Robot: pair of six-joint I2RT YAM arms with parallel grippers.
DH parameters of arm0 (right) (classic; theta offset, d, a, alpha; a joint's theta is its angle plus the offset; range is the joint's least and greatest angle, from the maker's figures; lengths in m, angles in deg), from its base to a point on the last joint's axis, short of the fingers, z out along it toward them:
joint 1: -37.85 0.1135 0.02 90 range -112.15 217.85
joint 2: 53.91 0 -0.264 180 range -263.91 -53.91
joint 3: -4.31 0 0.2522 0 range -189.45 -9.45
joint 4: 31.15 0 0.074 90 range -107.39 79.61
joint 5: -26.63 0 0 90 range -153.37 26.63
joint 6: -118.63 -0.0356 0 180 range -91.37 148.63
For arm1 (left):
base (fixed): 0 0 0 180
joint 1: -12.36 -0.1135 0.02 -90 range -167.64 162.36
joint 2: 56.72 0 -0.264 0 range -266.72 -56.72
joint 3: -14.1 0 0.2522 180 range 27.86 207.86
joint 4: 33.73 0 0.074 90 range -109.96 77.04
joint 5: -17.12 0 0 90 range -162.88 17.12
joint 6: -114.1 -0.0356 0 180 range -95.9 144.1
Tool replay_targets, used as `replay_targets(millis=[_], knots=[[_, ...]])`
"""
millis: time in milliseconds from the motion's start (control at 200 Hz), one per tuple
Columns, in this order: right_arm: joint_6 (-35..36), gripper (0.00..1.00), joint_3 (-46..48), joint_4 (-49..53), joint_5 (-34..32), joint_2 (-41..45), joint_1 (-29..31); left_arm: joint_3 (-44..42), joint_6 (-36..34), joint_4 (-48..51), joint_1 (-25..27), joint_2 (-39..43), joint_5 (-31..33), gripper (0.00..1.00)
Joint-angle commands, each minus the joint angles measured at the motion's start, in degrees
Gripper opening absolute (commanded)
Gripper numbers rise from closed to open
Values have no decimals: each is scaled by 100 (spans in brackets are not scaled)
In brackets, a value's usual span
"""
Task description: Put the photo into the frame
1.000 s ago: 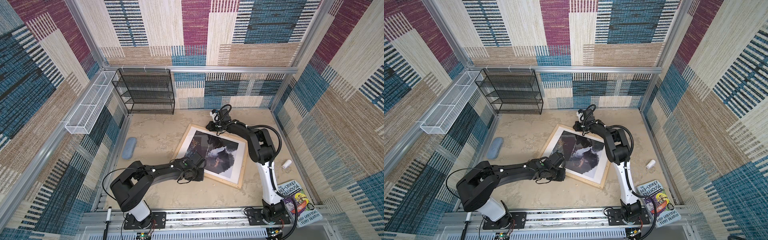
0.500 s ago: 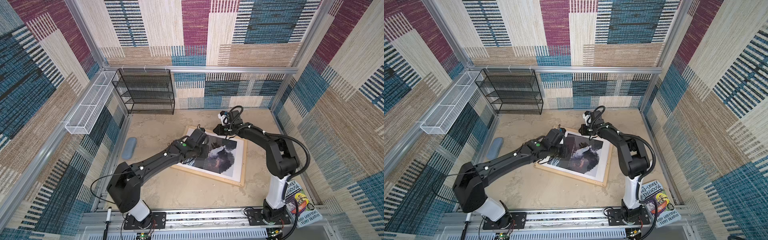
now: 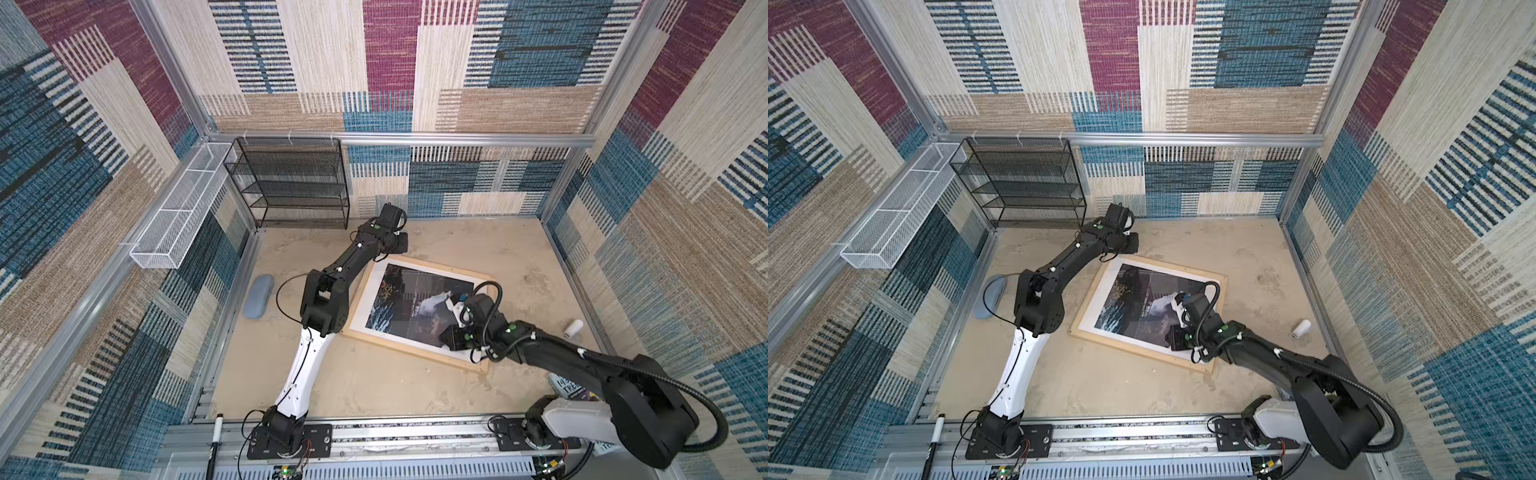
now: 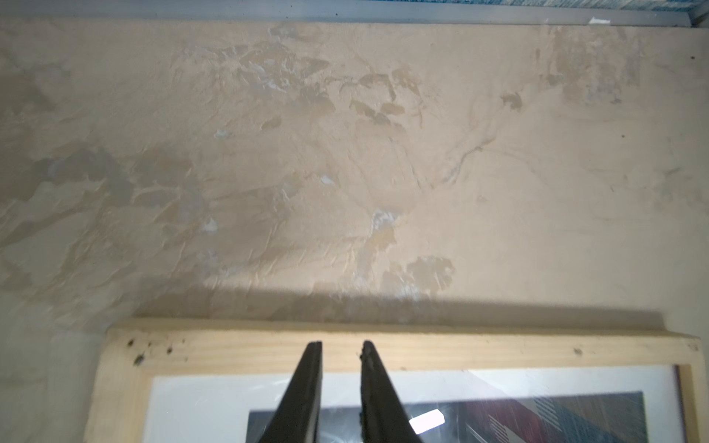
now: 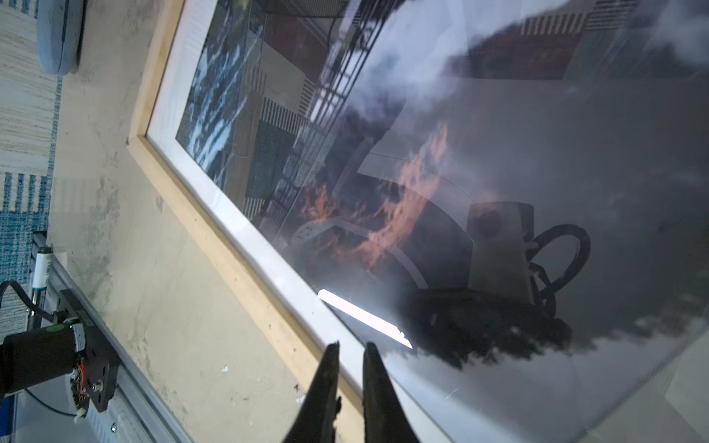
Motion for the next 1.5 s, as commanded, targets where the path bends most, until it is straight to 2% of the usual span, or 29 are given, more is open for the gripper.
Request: replay_targets(millis=[0,100,210,336,526,726,921,1232,1352,1492], knots=[[-680,16,200,32,-60,64,465,539,-151,304,-86,-351,-105,26],[-1011,15,274,20,-139,-192,928,981,-149,468,-158,-684,-91,27],[-1255,15,384,-137,-182,-340,1195,1049,-160,515,-228,-859,-175,28],[-1360,15,435,0,-335,-422,1256,1065,-108,615,-288,-1005,-341,28],[-1814,15,490,526,-1127,-141,1223,676,-114,931,-293,-748,-214,22],[-1850,14,535,716,-1383,-20,810,-1083,-124,943,-288,259,10,17],[-1633,13,434,783,-1546,-47,279,-3093,-6,580,-286,1434,373,16],[-776,14,-170,249,-1463,-716,-677,-6165,523,-481,-247,3348,111,16],[-441,14,-547,127,-1409,-1066,-898,-7033,765,-757,-78,3950,-21,16],[-95,14,-1083,128,-1013,-1410,-1142,-7873,1104,-1014,323,4635,-42,16]])
